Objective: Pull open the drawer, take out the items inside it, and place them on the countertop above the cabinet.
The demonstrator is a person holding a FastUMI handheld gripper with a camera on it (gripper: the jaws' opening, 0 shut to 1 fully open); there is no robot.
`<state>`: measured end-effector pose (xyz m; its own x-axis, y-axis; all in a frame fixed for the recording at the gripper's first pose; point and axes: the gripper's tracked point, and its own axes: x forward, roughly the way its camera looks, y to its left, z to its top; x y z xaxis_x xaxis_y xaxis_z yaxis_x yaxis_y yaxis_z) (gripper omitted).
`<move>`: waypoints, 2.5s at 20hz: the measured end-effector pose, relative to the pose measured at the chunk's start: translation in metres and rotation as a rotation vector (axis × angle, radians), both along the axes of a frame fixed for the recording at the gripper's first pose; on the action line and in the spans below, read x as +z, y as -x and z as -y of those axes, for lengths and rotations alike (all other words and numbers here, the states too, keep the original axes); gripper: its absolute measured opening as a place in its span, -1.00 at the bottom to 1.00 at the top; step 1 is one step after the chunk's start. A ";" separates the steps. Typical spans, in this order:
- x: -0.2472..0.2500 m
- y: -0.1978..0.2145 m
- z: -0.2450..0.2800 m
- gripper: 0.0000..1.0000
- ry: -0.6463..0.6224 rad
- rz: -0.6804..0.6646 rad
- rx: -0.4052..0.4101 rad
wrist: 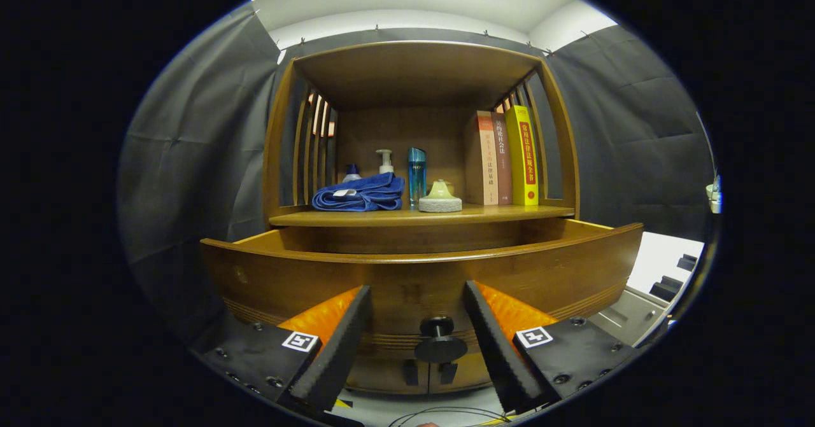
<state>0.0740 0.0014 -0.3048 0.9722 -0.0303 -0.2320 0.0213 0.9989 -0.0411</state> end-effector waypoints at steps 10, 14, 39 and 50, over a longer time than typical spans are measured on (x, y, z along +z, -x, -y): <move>-0.027 -0.064 0.002 0.97 -0.024 -0.065 -0.005; -0.040 -0.086 0.003 0.97 -0.045 -0.093 -0.010; 0.114 -0.095 0.107 0.95 -0.002 0.146 -0.082; 0.200 -0.046 0.180 0.96 0.042 0.222 -0.134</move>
<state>0.1199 -0.1781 -0.1047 0.9858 -0.1677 -0.0090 0.1668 0.9840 -0.0621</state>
